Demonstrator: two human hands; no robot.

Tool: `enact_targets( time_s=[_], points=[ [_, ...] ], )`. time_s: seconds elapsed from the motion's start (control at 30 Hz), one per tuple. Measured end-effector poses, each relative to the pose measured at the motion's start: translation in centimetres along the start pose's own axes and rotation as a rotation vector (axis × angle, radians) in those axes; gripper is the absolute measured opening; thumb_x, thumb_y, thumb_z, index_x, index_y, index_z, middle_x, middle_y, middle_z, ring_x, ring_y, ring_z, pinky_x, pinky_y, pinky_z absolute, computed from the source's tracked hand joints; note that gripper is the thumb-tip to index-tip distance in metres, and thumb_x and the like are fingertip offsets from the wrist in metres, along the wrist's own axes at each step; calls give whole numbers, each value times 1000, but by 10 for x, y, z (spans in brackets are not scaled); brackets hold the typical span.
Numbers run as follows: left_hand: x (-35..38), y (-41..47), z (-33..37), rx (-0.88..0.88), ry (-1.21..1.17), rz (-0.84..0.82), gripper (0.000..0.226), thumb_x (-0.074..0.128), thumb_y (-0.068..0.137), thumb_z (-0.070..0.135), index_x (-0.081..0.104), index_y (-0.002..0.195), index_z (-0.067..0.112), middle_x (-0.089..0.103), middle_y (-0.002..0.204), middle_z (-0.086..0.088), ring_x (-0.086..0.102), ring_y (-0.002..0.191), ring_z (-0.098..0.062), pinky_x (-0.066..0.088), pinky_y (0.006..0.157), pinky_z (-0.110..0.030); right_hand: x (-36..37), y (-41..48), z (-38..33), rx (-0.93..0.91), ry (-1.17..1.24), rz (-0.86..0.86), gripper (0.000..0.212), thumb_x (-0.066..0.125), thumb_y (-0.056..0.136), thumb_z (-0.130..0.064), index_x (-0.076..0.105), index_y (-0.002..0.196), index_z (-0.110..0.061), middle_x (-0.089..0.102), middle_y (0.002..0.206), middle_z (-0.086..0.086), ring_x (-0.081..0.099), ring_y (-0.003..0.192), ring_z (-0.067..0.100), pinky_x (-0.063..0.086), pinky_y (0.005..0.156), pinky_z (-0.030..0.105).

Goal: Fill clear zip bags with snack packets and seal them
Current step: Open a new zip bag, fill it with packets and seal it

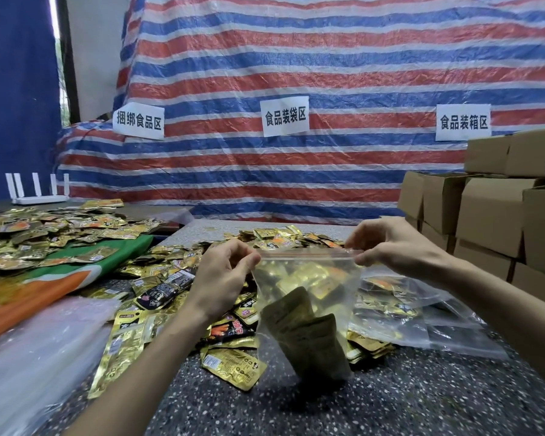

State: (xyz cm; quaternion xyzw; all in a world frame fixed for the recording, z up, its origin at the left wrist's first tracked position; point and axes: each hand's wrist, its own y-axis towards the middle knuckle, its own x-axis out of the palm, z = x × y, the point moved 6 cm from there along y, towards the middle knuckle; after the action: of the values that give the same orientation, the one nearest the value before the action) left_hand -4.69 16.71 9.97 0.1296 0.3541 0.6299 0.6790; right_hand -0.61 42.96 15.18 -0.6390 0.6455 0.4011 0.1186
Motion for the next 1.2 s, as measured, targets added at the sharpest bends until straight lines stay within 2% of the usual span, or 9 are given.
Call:
enact_targets(
  time_s=[0.13,0.23,0.3,0.4,0.53,0.83,0.97,1.1,1.2],
  points=[
    [10,1,6,21,-59,-13,13,60,95,8,65,84,10,67,84,-8,65,75,-14,54,64,-23,8,2,-2,77,-95,-84,37,71,81,-16,60,115,-26,65,109,2,60,96,11,47,74,26],
    [15,4,13,65,-18,-16,10,62,95,10,66,86,8,68,83,-9,65,78,-22,55,66,-33,28,7,-28,-68,-287,-168,66,67,75,-45,49,137,-28,48,137,-11,46,119,4,38,94,25],
    [18,4,19,97,6,-15,9,64,94,11,67,86,10,69,81,-4,65,77,-20,54,67,-33,48,12,-49,-206,-331,-215,59,71,87,-41,50,139,-22,48,141,-9,44,126,6,36,103,28],
    [19,4,25,134,24,-40,12,65,94,12,66,84,19,69,79,3,64,73,-11,54,65,-26,64,22,-71,-312,-303,-204,33,73,89,-23,67,119,-10,68,118,0,62,107,11,50,97,30],
    [15,4,25,135,50,-24,8,66,93,14,69,86,16,70,78,2,64,72,-13,54,66,-34,66,28,-79,-338,-261,-156,12,76,86,-17,77,93,-8,75,87,3,70,81,17,58,79,42],
    [12,-3,22,117,29,-17,8,67,93,14,71,86,10,71,77,-5,66,74,-24,53,70,-47,79,25,-88,-356,-474,-116,12,70,87,-25,78,89,-16,66,74,-9,61,68,5,53,65,27],
    [11,-2,28,120,-32,-6,9,67,93,17,69,88,10,71,78,-8,67,74,-27,55,68,-48,75,22,-93,-354,-584,-54,10,65,91,-29,73,91,-25,66,82,-7,61,77,16,54,70,38],
    [8,2,40,183,-21,-26,8,65,94,22,66,90,15,68,75,2,64,66,-16,54,56,-34,66,22,-96,-343,-608,-62,11,61,94,-32,68,96,-25,66,87,-7,60,82,17,53,75,44],
    [10,3,47,245,47,-94,13,59,98,17,66,89,12,64,76,0,61,66,-20,52,61,-43,63,22,-93,-343,-504,-77,11,63,94,-28,69,95,-18,67,87,-5,62,82,15,53,77,43]
  ],
)
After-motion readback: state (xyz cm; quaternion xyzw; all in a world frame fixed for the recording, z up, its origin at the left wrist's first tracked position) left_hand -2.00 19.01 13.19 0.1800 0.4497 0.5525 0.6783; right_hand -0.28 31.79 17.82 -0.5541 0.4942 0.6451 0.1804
